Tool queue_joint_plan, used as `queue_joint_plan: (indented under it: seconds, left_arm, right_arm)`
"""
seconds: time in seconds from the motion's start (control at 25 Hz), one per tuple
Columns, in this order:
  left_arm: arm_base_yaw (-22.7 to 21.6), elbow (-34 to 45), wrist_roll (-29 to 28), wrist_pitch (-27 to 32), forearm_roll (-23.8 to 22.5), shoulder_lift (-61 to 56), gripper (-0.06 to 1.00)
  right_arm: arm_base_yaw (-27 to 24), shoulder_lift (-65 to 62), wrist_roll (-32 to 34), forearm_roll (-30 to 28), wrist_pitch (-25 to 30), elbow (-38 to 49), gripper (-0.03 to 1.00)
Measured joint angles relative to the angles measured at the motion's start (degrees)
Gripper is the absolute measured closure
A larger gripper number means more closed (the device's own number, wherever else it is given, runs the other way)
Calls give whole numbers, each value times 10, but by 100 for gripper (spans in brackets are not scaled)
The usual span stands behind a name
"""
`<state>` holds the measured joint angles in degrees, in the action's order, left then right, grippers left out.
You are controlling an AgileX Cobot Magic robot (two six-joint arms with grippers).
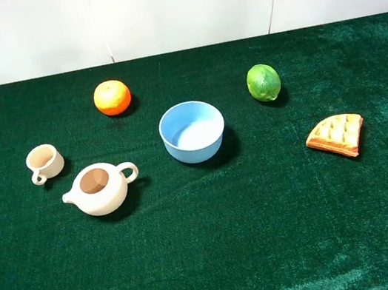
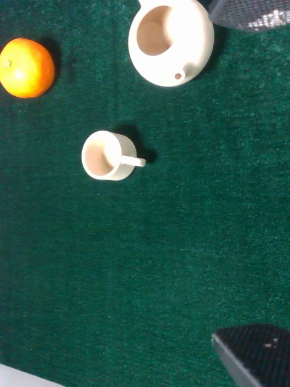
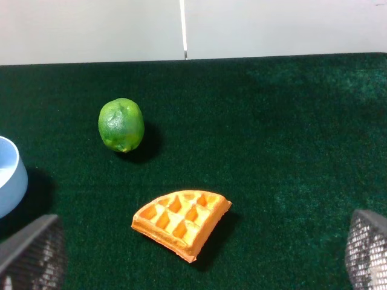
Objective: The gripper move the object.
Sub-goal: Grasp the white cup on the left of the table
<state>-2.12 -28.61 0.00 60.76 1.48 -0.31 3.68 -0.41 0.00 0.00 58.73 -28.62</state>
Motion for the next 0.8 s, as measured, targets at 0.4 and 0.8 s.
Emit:
queue_joint_plan:
  seconds: [0.4,0.8]
  left_arm:
    - [0,0,0,0,0,0,-4]
    - [0,0,0,0,0,0,-4]
  right_arm:
    - [0,0,0,0,0,0,27]
    - [0,0,0,0,0,0,27]
